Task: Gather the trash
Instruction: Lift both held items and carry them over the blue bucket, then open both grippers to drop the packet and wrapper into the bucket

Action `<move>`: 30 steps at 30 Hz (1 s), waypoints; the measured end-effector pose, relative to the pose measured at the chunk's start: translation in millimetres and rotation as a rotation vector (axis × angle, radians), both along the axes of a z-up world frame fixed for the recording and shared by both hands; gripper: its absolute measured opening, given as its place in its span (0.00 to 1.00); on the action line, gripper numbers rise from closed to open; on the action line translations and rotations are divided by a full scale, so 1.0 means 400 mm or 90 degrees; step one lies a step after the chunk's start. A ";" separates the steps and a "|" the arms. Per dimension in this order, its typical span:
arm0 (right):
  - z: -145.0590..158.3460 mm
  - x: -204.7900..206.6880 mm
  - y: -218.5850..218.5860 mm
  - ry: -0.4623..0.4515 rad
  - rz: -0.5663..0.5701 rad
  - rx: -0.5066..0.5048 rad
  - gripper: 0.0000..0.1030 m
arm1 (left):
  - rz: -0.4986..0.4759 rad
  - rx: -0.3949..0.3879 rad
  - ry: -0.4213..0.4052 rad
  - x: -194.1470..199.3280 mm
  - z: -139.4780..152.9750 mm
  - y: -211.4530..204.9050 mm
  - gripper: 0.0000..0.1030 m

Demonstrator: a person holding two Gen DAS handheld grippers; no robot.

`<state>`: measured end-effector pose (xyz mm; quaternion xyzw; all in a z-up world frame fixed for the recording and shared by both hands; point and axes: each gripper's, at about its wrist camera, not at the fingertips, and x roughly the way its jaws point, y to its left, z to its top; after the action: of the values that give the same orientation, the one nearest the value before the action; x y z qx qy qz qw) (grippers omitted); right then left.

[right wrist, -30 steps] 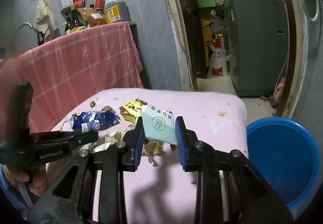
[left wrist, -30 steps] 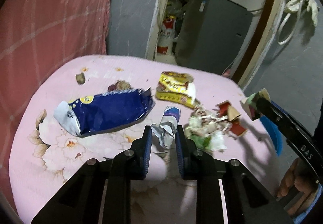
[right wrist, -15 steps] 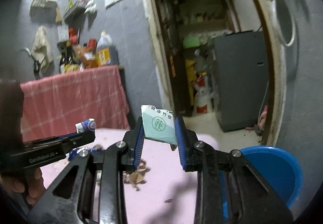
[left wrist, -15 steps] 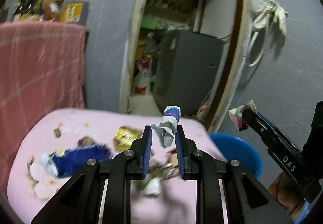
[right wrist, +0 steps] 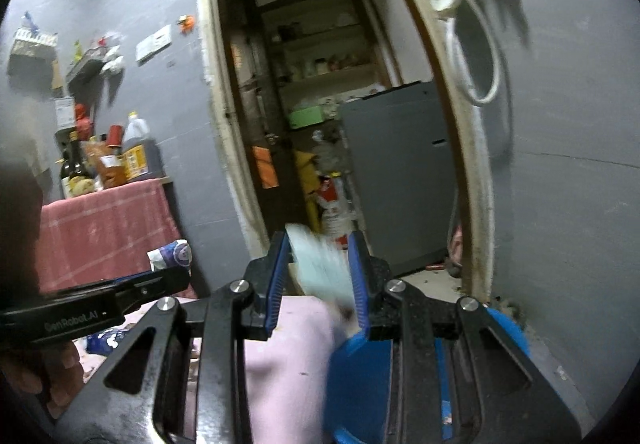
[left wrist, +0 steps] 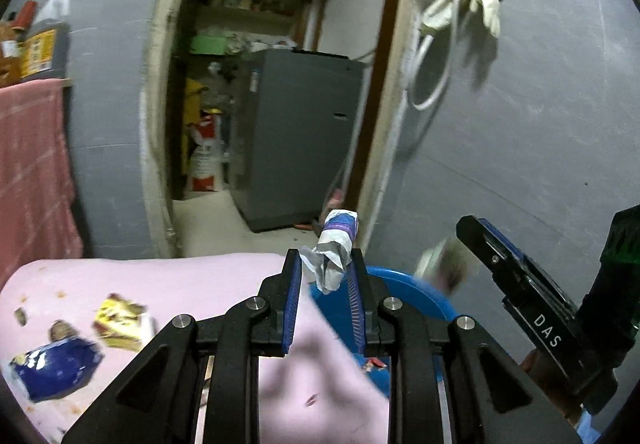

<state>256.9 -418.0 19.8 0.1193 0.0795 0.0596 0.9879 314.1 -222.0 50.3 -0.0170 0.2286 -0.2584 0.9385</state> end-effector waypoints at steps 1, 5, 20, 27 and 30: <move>-0.002 0.003 -0.010 0.005 -0.006 0.002 0.30 | -0.008 0.002 0.005 0.008 -0.003 -0.017 0.19; -0.020 0.020 -0.052 0.036 -0.034 0.020 0.30 | -0.030 0.015 0.049 0.054 -0.026 -0.076 0.19; -0.045 0.049 -0.112 0.084 -0.072 0.060 0.43 | -0.067 0.061 0.171 0.145 -0.135 -0.170 0.30; -0.045 0.046 -0.114 0.082 -0.075 0.059 0.53 | -0.055 0.064 0.187 0.151 -0.155 -0.155 0.41; -0.043 0.045 -0.114 0.080 -0.075 0.060 0.58 | -0.042 0.054 0.184 0.147 -0.148 -0.134 0.50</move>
<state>275.1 -463.8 2.5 0.1737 0.1309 -0.0026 0.9761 373.1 -275.4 -8.8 -0.0069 0.3722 -0.2739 0.8868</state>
